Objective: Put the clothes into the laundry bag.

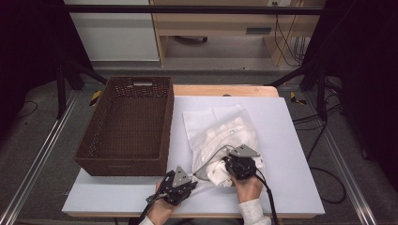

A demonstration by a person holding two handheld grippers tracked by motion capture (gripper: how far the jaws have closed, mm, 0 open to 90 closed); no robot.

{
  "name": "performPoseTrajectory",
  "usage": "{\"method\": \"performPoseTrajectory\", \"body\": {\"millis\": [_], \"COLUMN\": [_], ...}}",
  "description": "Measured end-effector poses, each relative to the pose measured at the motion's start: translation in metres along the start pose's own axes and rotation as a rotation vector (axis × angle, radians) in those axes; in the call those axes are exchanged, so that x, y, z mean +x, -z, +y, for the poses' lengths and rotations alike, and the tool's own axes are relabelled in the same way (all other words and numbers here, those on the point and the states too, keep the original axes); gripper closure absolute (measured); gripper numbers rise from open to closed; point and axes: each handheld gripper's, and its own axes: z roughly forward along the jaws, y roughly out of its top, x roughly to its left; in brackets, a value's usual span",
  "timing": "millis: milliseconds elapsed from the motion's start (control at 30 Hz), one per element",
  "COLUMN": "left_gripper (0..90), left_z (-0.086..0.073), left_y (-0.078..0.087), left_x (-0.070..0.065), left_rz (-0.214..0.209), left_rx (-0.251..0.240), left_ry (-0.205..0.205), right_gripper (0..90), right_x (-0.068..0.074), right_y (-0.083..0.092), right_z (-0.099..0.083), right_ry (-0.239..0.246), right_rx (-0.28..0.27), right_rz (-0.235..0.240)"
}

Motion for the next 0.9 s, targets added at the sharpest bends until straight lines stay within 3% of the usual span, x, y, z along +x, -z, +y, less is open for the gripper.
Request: {"method": "performPoseTrajectory", "body": {"millis": [133, 267, 333, 400, 500, 567, 667, 733, 833, 900], "left_gripper": [86.9, 86.7, 86.6, 86.6, 86.6, 86.6, 86.7, 86.9, 87.2, 87.3], "left_z": [0.000, 0.000, 0.000, -0.001, 0.000, 0.000, 0.001, 0.001, 0.002, 0.002], "left_y": [-0.001, -0.001, -0.001, -0.002, -0.002, -0.002, -0.002, -0.002, -0.002, -0.001], "left_x": [0.001, -0.001, -0.002, -0.002, -0.003, -0.002, -0.002, -0.003, -0.004, -0.005], "left_rz": [0.001, 0.014, 0.018, 0.022, 0.026, 0.024, 0.023, 0.027, 0.038, 0.041], "left_rx": [-0.006, -0.006, -0.008, -0.009, -0.009, -0.008, -0.006, -0.003, 0.007, 0.009], "left_ry": [0.005, 0.006, 0.008, 0.009, 0.010, 0.012, 0.015, 0.004, -0.017, -0.017], "right_gripper": [56.3, 34.5, 28.9, 28.5, 34.7, 44.1, 69.0, 77.3, 79.6, 79.7], "right_x": [-0.010, -0.022, -0.026, -0.023, -0.014, -0.012, -0.012, -0.010, -0.007, -0.006], "right_y": [0.012, 0.048, 0.061, 0.063, 0.047, 0.037, 0.030, 0.031, 0.036, 0.033], "right_z": [-0.006, -0.012, -0.020, -0.030, -0.041, -0.042, -0.037, -0.030, -0.012, -0.003], "right_ry": [-0.018, -0.023, -0.055, -0.046, -0.021, -0.022, -0.033, -0.032, -0.021, -0.021], "right_rx": [-0.060, -0.141, -0.149, -0.119, -0.035, 0.008, 0.053, 0.049, -0.021, -0.025], "right_rz": [0.085, 0.121, 0.176, 0.190, 0.191, 0.202, 0.204, 0.203, 0.191, 0.169]}}
